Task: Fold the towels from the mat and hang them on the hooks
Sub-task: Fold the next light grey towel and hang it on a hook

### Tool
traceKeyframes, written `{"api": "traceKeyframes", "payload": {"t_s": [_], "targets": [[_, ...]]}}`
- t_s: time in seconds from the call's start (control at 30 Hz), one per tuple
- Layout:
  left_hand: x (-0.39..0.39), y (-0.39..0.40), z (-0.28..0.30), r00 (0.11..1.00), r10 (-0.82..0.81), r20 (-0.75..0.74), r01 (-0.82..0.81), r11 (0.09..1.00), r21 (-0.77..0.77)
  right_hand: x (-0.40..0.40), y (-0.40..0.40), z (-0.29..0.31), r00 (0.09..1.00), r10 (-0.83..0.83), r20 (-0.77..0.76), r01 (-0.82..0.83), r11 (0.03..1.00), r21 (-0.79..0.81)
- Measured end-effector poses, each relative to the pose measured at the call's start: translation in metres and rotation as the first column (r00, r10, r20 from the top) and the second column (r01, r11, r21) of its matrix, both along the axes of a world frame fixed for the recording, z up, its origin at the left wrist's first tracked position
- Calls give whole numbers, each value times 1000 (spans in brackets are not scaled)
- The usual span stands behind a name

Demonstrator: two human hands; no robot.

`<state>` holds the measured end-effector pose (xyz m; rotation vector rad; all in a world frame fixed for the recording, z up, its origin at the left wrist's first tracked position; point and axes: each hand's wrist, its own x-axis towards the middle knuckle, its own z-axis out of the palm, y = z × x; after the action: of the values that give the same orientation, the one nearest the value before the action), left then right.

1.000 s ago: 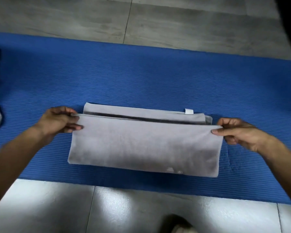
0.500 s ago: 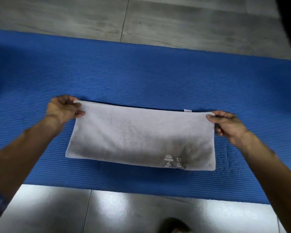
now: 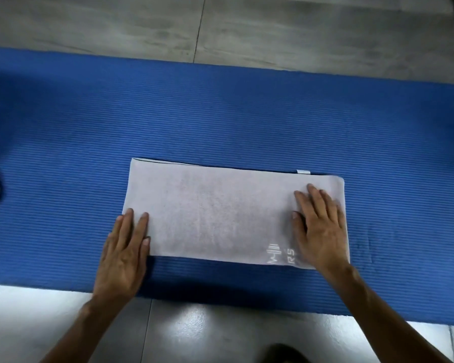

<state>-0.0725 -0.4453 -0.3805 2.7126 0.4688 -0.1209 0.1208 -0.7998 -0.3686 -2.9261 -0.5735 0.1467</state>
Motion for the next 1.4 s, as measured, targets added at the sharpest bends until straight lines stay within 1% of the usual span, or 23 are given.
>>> {"api": "traceKeyframes", "payload": {"t_s": [0.1, 0.23, 0.3, 0.33, 0.4, 0.43, 0.47, 0.53, 0.57, 0.6, 0.63, 0.67, 0.7, 0.73, 0.77, 0.83, 0.87, 0.93, 0.97, 1.07, 1.23, 1.33, 1.4], "targets": [[-2, 3, 0, 999, 47, -26, -47, 999, 5, 4, -8, -8, 998, -11, -56, 8, 998, -57], [28, 7, 20, 941, 333, 55, -319, 930, -184, 3, -6, -8, 997, -48, -56, 46, 998, -34], [43, 12, 26, 890, 456, -6, -449, 873, -189, 4, -4, -10, 996, -55, -64, 51, 997, -54], [51, 16, 29, 848, 526, -70, -525, 814, -249, 6, -3, -8, 996, -57, -66, 53, 996, -70], [64, 20, 37, 732, 637, -240, -661, 581, -475, 6, 6, -1, 996, -73, -56, 69, 995, -76], [69, 21, 42, 698, 644, -314, -687, 477, -548, 4, 13, 6, 996, -74, -41, 71, 996, -55], [74, 19, 50, 695, 630, -347, -682, 422, -598, 0, 22, 12, 998, -60, -30, 60, 998, -4], [82, 10, 68, 750, 592, -294, -622, 479, -619, -12, 43, 23, 999, 15, -29, -9, 982, 188], [87, 0, 80, 792, 570, -219, -569, 558, -604, -20, 55, 29, 995, 40, -95, -7, 944, 331], [91, -12, 92, 834, 532, -146, -509, 640, -576, -26, 66, 39, 968, 61, -244, 64, 877, 475], [94, -28, 105, 875, 476, -90, -441, 706, -554, -32, 78, 50, 895, 86, -438, 210, 784, 584], [95, -44, 115, 908, 416, -53, -378, 758, -532, -37, 89, 62, 778, 147, -610, 371, 675, 637], [94, -61, 121, 936, 351, -29, -313, 794, -521, -39, 99, 71, 651, 217, -728, 518, 575, 634], [93, -79, 125, 962, 275, -1, -238, 830, -505, -39, 107, 80, 565, 267, -781, 606, 508, 612], [92, -96, 126, 981, 193, 33, -153, 859, -488, -37, 112, 86, 522, 291, -802, 657, 462, 596], [93, -129, 127, 995, 45, 93, 8, 862, -508, -29, 115, 95, 541, 235, -807, 709, 388, 589], [94, -142, 126, 995, 10, 98, 48, 816, -576, -24, 112, 95, 577, 150, -803, 721, 368, 587], [95, -157, 123, 995, -42, 96, 97, 719, -688, -12, 98, 91, 640, -14, -769, 715, 377, 588], [95, -161, 121, 993, -58, 106, 115, 710, -695, -6, 87, 90, 657, -58, -752, 708, 388, 590], [92, -161, 110, 990, -53, 133, 126, 763, -634, 7, 46, 87, 673, -126, -729, 699, 429, 571], [86, -149, 78, 989, -20, 148, 81, 905, -417, 13, -25, 66, 696, -252, -672, 692, 483, 537], [85, -149, 65, 998, 1, 70, 26, 926, -378, 15, -44, 55, 707, -256, -659, 664, 561, 495], [85, -153, 61, 1000, 2, 2, -1, 901, -435, 16, -47, 52, 711, -257, -655, 658, 572, 490]]}}
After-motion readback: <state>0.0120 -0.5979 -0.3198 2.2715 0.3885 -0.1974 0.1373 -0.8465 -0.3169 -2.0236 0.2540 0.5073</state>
